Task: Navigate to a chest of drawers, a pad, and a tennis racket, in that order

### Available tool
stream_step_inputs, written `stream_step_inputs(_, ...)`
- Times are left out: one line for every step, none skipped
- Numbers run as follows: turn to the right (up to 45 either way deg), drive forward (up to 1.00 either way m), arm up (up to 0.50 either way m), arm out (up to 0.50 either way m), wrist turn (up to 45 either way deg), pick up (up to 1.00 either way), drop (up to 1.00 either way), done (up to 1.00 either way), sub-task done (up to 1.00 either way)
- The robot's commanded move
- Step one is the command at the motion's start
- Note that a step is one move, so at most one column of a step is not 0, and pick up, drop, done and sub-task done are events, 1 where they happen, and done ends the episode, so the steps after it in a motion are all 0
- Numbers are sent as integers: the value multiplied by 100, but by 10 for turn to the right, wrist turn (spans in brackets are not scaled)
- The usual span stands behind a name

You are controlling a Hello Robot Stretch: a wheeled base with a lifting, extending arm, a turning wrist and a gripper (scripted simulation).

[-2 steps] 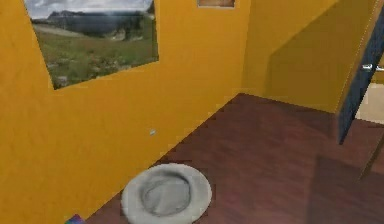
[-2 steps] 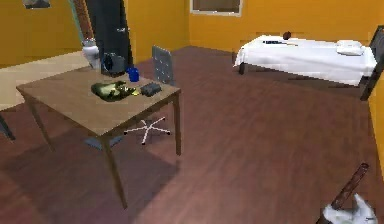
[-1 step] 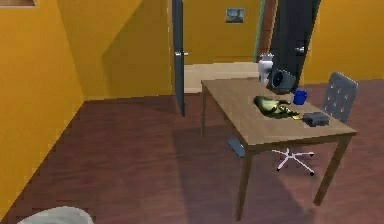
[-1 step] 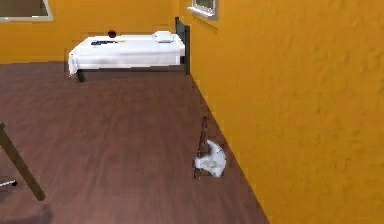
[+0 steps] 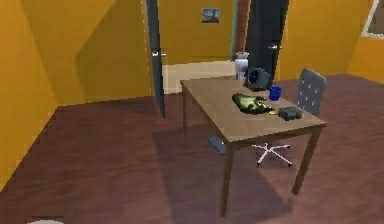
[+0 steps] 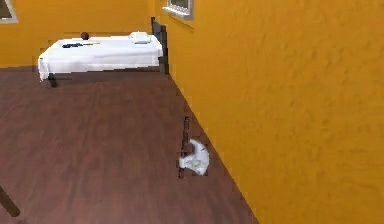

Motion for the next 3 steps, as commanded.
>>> stream_step_inputs(0, 40, 0, 0, 0, 0, 0, 0, 0)
stream_step_inputs(-450, 0, 0, 0, 0, 0, 0, 0, 0)
stream_step_inputs(-450, 0, 0, 0, 0, 0, 0, 0, 0)
